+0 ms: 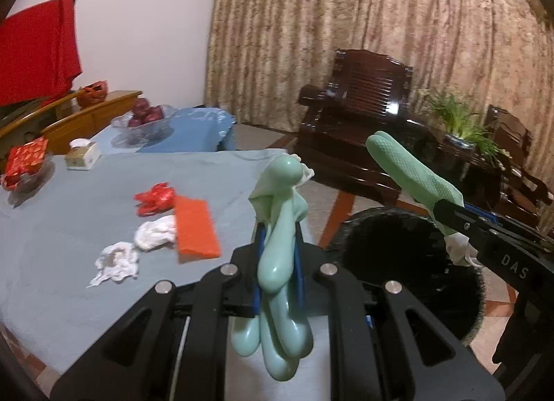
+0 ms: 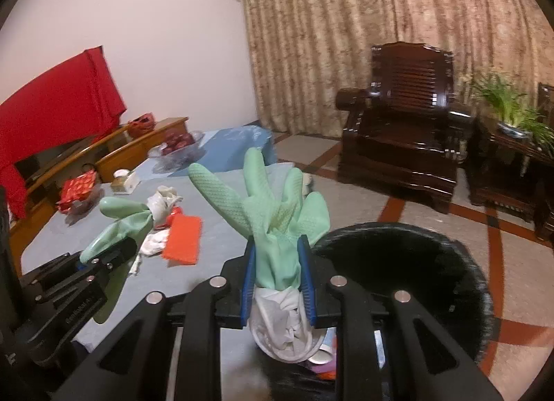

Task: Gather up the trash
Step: 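Carry both green gloves over the trash bin, then open both tools to drop the gloves into the bin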

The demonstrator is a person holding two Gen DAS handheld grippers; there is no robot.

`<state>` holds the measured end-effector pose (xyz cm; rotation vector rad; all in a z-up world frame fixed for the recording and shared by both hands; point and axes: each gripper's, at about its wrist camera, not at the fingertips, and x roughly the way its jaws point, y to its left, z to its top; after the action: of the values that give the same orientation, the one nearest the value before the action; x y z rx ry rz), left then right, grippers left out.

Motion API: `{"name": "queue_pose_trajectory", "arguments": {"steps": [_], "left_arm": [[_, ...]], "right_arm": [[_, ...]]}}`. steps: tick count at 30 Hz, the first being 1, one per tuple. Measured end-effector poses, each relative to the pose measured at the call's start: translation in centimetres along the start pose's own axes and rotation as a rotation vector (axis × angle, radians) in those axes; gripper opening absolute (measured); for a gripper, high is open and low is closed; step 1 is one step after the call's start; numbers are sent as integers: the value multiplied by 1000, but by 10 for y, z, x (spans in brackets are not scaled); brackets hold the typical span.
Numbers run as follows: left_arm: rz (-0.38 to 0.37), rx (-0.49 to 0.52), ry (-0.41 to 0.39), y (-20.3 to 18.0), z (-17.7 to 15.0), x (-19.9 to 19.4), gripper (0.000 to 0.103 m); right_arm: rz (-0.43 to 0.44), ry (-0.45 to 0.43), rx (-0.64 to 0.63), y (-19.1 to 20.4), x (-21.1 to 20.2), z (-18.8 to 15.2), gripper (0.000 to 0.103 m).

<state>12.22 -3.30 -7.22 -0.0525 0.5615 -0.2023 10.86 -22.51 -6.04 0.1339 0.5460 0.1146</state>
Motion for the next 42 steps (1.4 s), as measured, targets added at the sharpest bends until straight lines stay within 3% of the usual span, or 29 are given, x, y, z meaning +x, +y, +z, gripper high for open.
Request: {"name": "queue_pose_trajectory", "arguments": {"steps": [17, 26, 35, 38, 40, 42], "left_arm": [[-190, 102, 52, -95, -7, 42, 13], [-248, 151, 87, -133, -18, 77, 13], [-302, 152, 131, -145, -30, 100, 15], [-322, 147, 141, -145, -30, 103, 28], [-343, 132, 137, -143, -30, 103, 52], [-338, 125, 112, -139, -29, 99, 58]], "right_arm": [[-197, 45, 92, -99, -17, -25, 23], [-237, 99, 120, -131, -6, -42, 23], [-251, 145, 136, -147, 9, -56, 24], [-257, 165, 140, -151, 15, -59, 30], [-266, 165, 141, -153, 15, -60, 32], [-287, 165, 136, -153, 15, -61, 63]]}}
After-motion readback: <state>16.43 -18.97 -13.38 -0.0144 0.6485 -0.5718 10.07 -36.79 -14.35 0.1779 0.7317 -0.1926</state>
